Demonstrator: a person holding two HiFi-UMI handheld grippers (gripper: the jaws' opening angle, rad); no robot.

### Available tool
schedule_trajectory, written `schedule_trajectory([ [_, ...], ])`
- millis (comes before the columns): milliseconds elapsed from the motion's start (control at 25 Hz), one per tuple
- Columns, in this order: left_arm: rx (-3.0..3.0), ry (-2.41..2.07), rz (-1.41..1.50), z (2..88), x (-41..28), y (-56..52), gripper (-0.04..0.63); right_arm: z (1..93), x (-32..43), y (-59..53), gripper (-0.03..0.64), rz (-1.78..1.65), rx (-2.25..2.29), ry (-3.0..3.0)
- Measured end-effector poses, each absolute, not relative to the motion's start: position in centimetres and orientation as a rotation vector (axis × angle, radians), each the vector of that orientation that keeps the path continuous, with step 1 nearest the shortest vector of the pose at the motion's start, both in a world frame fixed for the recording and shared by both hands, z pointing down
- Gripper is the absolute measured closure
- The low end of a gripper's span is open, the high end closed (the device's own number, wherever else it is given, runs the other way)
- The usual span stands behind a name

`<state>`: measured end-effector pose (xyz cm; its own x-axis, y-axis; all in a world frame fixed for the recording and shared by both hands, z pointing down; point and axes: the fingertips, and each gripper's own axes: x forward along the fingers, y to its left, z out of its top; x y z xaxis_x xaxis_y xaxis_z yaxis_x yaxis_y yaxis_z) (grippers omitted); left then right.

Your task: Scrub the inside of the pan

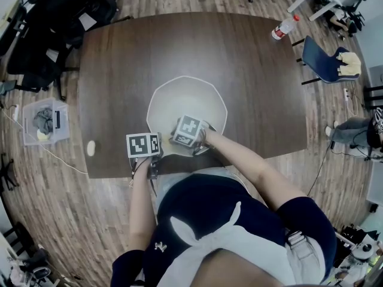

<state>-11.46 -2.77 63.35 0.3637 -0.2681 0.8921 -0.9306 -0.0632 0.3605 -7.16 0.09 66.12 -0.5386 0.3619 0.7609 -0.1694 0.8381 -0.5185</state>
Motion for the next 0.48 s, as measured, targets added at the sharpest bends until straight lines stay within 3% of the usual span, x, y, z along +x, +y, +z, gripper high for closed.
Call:
schedule_trajectory([
  [480,1.584,-1.09,0.816,63.3,-11.3,-3.0,0.509,66.3,-9.8,-3.8,0.535,0.215,0.041,-2.196],
])
